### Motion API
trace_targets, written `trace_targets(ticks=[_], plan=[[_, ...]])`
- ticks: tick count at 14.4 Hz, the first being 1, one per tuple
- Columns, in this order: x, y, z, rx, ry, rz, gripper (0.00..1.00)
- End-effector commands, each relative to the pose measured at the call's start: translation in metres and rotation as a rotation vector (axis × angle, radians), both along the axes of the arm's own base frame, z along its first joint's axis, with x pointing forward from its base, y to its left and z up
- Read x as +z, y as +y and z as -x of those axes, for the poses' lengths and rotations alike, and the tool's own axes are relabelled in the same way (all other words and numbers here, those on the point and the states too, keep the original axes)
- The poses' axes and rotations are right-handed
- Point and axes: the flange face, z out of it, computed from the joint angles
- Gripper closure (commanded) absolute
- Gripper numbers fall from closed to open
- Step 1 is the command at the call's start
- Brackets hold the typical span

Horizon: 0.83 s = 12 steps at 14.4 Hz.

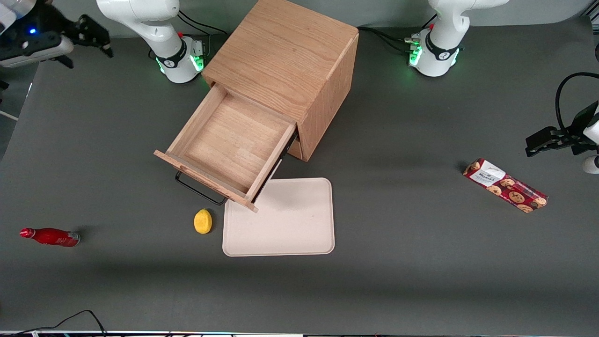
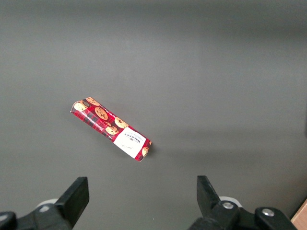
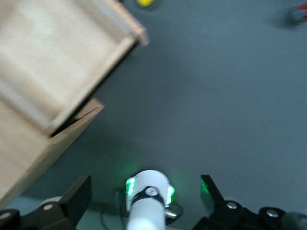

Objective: Open upper drawer

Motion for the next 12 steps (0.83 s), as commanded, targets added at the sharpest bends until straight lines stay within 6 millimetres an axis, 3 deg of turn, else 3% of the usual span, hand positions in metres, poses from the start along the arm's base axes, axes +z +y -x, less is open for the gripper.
trace_targets(ticks=[1,3,7,12], plan=[[-0.004,-0.011,-0.036,-0.022,0.009,0.036,0.0],[-0.002,-0.004,-0.038,-0.028,0.004,0.036,0.0],[0.01,0.002,-0.036,-0.212,-0.045,0.02,0.0],[0.017,-0.004,-0.056,-0.231,-0.039,0.0,0.0]])
